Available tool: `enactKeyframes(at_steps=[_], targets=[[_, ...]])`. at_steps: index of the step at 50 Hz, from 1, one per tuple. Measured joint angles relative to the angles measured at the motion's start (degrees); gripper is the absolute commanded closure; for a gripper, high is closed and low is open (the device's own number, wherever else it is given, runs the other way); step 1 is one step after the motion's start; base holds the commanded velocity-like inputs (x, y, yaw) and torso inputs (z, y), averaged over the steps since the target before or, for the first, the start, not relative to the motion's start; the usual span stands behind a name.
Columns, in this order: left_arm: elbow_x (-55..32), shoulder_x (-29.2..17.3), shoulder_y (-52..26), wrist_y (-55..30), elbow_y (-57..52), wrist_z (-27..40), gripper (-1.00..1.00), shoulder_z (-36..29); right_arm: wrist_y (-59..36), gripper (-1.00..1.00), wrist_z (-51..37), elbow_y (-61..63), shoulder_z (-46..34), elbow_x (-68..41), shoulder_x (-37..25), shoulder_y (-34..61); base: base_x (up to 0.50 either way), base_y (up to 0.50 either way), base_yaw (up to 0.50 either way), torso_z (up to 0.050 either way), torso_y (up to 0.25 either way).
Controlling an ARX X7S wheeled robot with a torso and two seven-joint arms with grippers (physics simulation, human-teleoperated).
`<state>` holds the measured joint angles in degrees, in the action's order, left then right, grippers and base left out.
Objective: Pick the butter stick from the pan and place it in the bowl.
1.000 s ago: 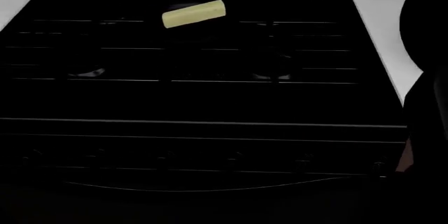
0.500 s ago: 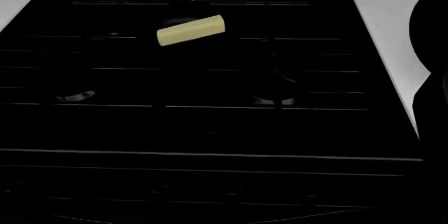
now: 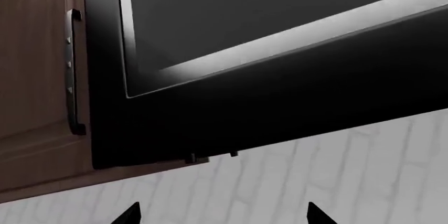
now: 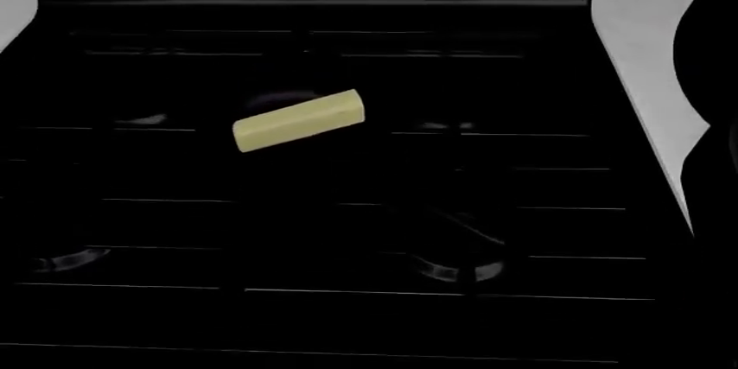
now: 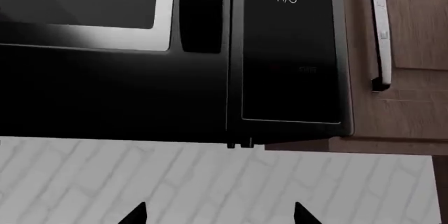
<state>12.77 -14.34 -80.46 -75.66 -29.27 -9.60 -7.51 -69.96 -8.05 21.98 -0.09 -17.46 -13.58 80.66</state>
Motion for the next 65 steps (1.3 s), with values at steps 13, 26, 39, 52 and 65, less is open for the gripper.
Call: enactKeyframes(at_steps=[13,26,39,52,65], targets=[[-0.08,-0.01,0.19,-0.36,-0.14,0.12,-1.00,0.03,-0.27,-1.00,0.22,0.09,0.21,-0.70,-0.40,-0.20,0.40,0.00,0.00,0.000,0.000],[-0.22,-0.02,0.54,-0.57,-0.30,0.23,-1.00,0.01,-0.29,-1.00,0.40,0.19,0.25,-1.28,-0.77,-0.54,0.10,0.00,0.00,0.000,0.001],[-0.25,-0.35,0.28,-0.92,-0.58,0.16,-1.00,-0.68,-0.43,-1.00,0.50,0.19,0.11,-1.79,-1.05,-0.38,0.00,0.00,0.00,0.000,0.000],[-0.06,-0.80,0.30,-0.07,-0.87,0.47,-1.00,-2.50,-0.41,-1.00,0.84,0.48,0.16,-2.28,-1.76,-0.62,0.00,0.00,0.00,0.000,-0.077],[-0.02,-1.28,1.02,1.14,-0.69,0.83,-1.00,-3.27,-0.15,-1.00,0.98,0.50,-0.11,-2.61,-2.10,-0.96,0.00,0.00,0.00,0.000,-0.212]])
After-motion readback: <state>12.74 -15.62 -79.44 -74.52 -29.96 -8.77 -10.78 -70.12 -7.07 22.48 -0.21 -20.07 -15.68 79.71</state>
